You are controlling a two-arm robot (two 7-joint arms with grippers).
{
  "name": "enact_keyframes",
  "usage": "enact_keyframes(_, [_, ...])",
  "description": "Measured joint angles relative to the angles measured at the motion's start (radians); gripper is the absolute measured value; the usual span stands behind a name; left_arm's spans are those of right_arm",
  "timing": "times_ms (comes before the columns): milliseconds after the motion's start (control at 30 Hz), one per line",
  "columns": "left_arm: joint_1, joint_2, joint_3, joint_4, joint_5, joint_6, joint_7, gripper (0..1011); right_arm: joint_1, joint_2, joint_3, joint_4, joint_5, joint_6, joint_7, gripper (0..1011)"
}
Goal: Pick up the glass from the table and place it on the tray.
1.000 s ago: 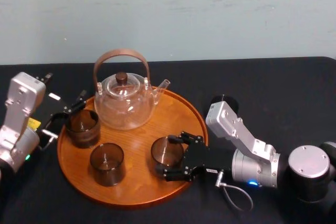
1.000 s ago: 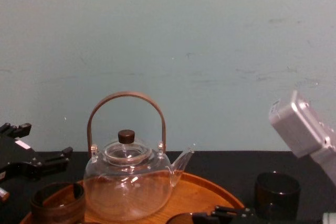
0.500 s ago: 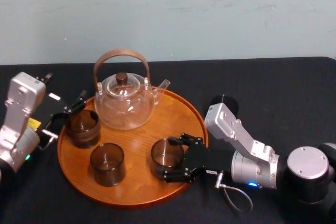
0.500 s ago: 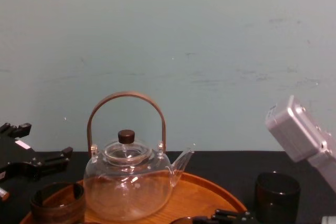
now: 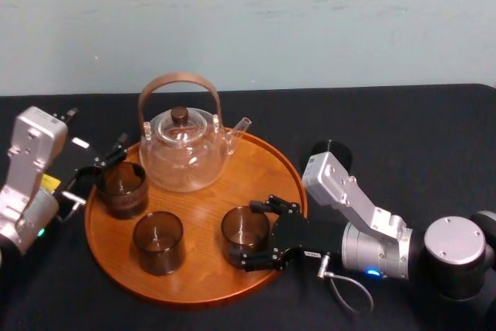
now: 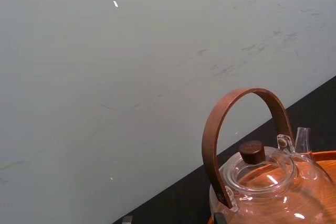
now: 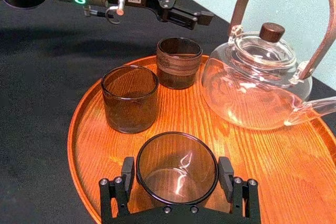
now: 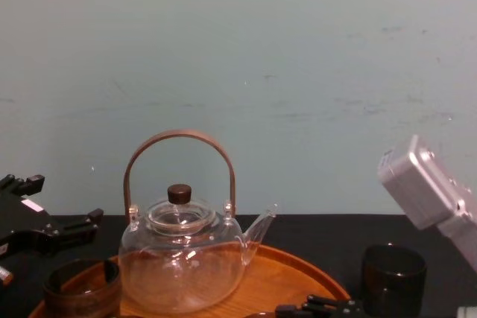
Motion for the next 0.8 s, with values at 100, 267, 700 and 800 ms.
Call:
enact_keyframes(100, [0.0, 0.0, 0.0, 0.0, 0.0, 0.0, 0.0, 1001, 0.0, 0.0, 0.0, 0.0, 0.0, 0.0, 0.0, 1002])
enact_keyframes(267, [0.0, 0.0, 0.0, 0.0, 0.0, 0.0, 0.0, 1001, 0.0, 0.0, 0.001, 0.0, 0.001, 0.0, 0.001, 1002])
enact_keyframes(700, [0.0, 0.0, 0.0, 0.0, 0.0, 0.0, 0.0, 1001, -0.032, 0.065, 0.032, -0.061, 0.055, -0.004, 0.038, 1002])
enact_keyframes(800, [0.0, 0.0, 0.0, 0.0, 0.0, 0.0, 0.0, 1001, -0.045, 0.084, 0.043, -0.084, 0.067, -0.004, 0.039, 1002])
